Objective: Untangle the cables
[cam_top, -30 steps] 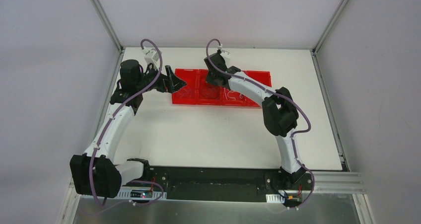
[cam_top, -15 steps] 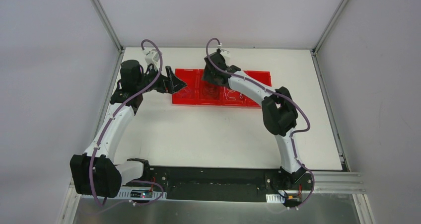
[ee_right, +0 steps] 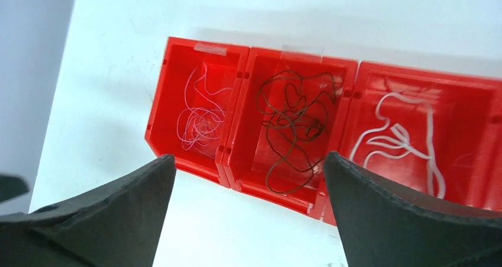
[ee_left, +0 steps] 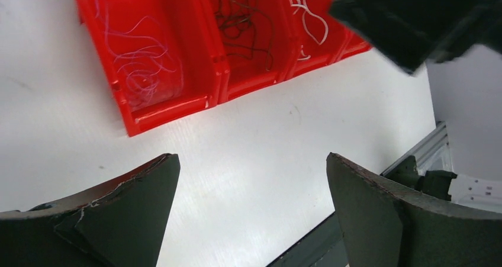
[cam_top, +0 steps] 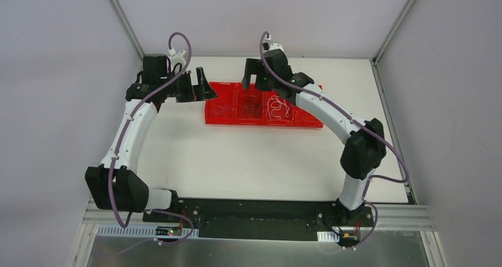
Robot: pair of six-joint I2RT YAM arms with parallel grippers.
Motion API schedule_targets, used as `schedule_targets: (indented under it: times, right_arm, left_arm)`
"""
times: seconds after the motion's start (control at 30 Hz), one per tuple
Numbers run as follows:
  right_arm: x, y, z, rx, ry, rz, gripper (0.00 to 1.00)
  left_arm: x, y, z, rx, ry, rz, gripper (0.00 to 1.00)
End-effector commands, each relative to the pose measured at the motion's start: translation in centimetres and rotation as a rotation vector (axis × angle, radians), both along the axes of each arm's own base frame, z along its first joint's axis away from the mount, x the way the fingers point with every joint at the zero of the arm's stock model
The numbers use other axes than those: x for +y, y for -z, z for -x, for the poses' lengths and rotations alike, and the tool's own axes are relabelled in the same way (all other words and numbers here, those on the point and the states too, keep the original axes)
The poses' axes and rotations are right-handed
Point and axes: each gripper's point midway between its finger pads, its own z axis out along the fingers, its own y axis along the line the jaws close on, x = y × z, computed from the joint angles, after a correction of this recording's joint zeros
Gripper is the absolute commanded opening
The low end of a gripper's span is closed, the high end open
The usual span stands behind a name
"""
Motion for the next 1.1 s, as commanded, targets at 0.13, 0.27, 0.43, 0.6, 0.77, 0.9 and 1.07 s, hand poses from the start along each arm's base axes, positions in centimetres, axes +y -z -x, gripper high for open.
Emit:
schedule_targets:
  times: [0.13,0.27,0.43,0.6,0.77,0.9,1.07]
  right_arm:
    - [-8.4,-9.5,2.5,-0.193,-0.099,0.126,0.99]
    - [-14.6,-10.1,5.4,-0.159,-0.080,0.121,0.99]
    - [-21.9,-8.6,10.8,-0.117,0.021,0.115,0.99]
    - [-27.0,-2.4,16.1,0.002,0.136,0.152,0.99]
    - [-30.7,2.8,18.2,0.142,0.223,0.245,0.99]
    - [-31.7,3.6,18.1,0.183,0.273,0.250,0.99]
    - [-32.0,4.8,17.5,0.233,0.306,0.236,0.99]
  left_arm:
    - [3.1,-0.4,2.6,0.142,-0.069,-0.156,0.99]
    - [2.7,0.8,4.7,0.210,0.002,-0.163,0.99]
    - [4.7,3.5,6.9,0.282,-0.045,-0.271,0.99]
    - [7.0,4.9,7.6,0.287,-0.115,-0.383,0.99]
    - [8.7,7.1,8.7,0.328,-0.135,-0.479,0.99]
    - [10.2,9.1,9.3,0.375,-0.137,-0.570,0.99]
    - [10.0,11.0,9.4,0.405,-0.106,-0.567,0.99]
